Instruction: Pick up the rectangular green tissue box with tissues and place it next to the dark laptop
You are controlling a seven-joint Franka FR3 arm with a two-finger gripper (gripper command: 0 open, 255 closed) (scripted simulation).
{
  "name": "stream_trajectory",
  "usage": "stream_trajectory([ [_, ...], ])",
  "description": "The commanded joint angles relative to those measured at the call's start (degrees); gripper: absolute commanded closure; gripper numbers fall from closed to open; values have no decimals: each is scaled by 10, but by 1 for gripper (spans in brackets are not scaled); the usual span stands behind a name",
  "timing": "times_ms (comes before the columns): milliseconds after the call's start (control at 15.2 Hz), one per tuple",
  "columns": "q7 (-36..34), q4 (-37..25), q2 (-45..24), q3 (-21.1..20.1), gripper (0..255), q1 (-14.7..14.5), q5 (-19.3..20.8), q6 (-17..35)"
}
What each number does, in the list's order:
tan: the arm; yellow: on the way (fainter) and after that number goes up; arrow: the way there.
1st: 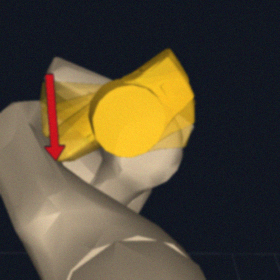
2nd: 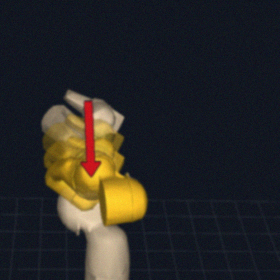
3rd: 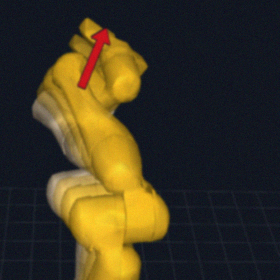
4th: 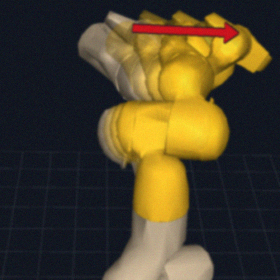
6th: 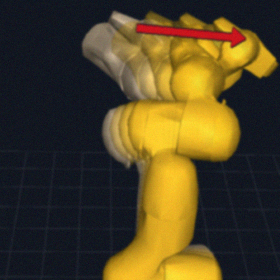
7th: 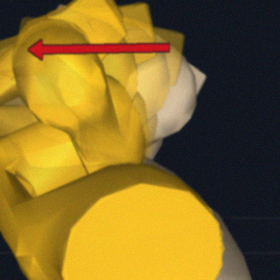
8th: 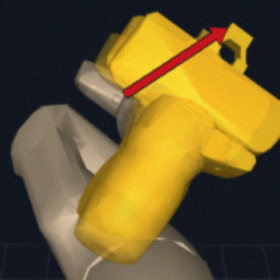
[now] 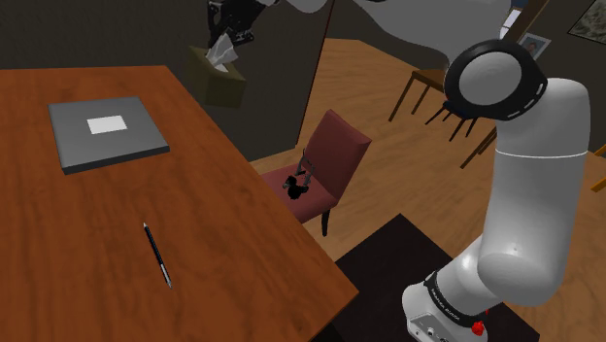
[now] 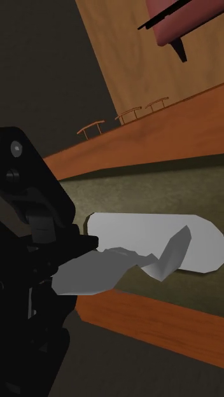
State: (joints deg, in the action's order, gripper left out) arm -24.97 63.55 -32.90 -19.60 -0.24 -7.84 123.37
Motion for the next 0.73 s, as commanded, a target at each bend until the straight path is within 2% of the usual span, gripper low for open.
stream_trajectory([
  [0, 6, 10, -3, 0, 255, 3, -2, 11],
  [660, 27, 92, 0, -4, 255, 12, -13, 88],
])
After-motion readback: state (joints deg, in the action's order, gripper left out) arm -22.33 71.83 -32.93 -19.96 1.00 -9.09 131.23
